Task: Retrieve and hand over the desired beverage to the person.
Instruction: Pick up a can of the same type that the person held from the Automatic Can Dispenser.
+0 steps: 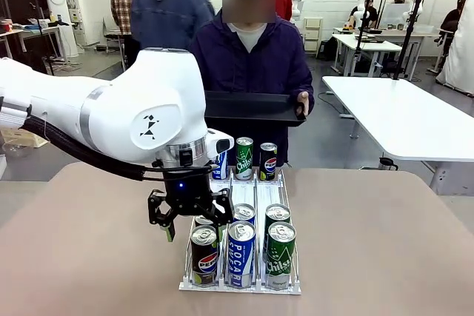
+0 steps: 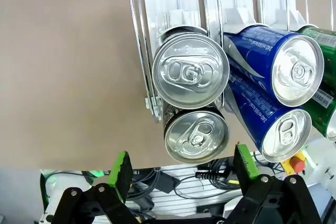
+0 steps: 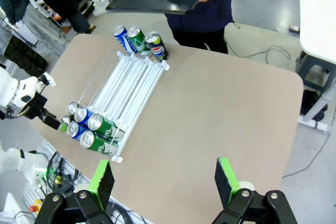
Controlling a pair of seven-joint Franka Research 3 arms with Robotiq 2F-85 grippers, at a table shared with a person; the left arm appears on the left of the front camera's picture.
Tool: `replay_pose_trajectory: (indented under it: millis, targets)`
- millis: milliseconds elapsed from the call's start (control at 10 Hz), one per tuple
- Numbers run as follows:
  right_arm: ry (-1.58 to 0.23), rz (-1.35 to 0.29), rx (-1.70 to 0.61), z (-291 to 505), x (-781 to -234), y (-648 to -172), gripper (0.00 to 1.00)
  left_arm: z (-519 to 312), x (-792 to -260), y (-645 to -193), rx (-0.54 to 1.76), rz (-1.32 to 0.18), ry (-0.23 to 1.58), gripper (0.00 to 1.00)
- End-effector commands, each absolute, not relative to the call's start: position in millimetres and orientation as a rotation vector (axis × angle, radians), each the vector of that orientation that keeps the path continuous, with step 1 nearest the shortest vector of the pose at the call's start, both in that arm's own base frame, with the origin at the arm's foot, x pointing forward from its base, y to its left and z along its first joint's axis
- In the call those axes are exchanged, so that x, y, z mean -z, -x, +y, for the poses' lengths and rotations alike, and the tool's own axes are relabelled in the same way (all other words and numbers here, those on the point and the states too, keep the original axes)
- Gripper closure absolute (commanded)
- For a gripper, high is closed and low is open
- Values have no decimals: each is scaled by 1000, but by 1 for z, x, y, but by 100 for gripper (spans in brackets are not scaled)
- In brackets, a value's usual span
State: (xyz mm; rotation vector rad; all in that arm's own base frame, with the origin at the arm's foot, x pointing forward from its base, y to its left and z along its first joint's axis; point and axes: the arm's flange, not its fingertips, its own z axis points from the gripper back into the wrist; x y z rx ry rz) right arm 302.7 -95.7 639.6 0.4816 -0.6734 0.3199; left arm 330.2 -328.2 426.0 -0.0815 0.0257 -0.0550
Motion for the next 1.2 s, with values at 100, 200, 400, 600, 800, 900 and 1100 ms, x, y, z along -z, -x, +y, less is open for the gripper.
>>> replay_pose_trajectory:
  millis: [100, 200, 400, 600, 800, 900, 1100]
  targets:
    - [-494, -675, -334, -96, -639, -302, 0, -336, -423, -336, 55, 32, 91, 0]
    - [-494, -675, -334, -96, -639, -302, 0, -336, -422, -336, 65, 30, 94, 0]
    - [-494, -675, -334, -96, -639, -302, 0, -336, -419, -338, 88, 22, 90, 0]
    - [-494, -675, -334, -96, -639, -302, 0, -336, -417, -338, 120, 5, 78, 0]
    - [-494, -675, -334, -96, -639, -302, 0, -337, -415, -339, 143, -13, 75, 0]
    - [-494, -675, -334, -96, -639, -302, 0, -338, -412, -340, 150, -7, 72, 0]
    - [-494, -675, -334, -96, -639, -302, 0, -340, -408, -339, 157, 14, 62, 0]
